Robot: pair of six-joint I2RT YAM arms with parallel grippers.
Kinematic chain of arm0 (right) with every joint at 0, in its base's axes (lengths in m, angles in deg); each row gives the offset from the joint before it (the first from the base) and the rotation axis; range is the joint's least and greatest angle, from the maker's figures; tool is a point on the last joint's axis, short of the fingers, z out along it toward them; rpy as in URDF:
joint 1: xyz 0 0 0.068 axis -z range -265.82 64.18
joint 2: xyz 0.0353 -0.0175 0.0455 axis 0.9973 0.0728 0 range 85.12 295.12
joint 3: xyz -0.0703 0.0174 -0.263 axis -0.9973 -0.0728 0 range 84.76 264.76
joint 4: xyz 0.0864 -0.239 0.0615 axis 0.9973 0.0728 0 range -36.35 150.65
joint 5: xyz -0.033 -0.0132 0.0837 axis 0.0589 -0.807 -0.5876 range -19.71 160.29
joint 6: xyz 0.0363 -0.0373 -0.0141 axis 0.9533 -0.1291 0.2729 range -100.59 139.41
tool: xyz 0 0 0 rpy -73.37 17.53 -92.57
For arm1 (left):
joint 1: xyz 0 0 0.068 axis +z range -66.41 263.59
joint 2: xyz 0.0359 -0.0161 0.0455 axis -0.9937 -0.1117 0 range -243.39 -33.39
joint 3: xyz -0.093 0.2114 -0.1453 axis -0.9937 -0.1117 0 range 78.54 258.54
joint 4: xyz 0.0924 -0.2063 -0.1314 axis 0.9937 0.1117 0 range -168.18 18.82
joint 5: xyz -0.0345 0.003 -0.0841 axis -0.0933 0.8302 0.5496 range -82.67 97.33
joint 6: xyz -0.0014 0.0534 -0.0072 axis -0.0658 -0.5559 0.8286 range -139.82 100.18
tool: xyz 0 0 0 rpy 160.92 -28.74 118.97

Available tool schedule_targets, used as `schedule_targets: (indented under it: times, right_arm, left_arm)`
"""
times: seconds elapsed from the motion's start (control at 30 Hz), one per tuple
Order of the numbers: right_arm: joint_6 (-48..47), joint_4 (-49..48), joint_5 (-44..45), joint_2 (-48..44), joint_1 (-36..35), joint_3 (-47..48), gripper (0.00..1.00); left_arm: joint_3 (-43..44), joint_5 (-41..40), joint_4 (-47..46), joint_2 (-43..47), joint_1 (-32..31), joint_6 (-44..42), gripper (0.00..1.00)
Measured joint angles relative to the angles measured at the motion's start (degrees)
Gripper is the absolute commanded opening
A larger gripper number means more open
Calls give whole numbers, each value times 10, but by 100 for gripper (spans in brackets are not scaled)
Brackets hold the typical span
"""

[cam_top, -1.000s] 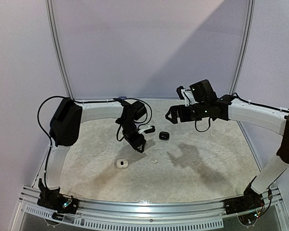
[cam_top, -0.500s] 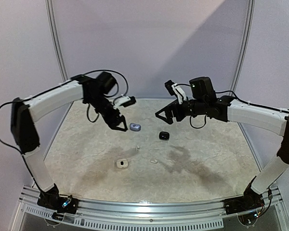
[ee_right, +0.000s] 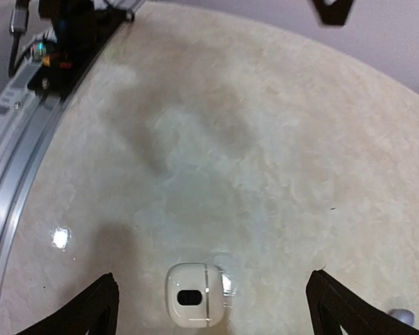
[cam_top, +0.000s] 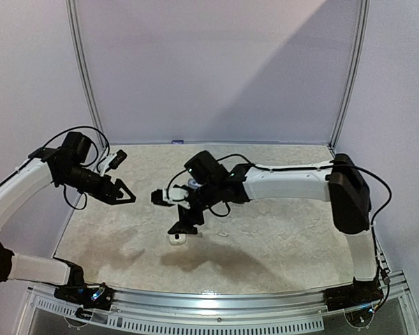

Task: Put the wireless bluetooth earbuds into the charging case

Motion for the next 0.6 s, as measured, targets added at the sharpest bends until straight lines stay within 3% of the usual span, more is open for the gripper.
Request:
schedule_targets:
  times: [0.27, 0.6]
  right_arm:
    - [-72, 70, 38, 89, -24, 18, 95]
    - [-59, 69, 66, 102, -20, 19, 92]
  left_arm:
    - [-152, 18, -172, 233, 3, 99, 99]
    - [-184, -1, -251, 245, 3, 140, 99]
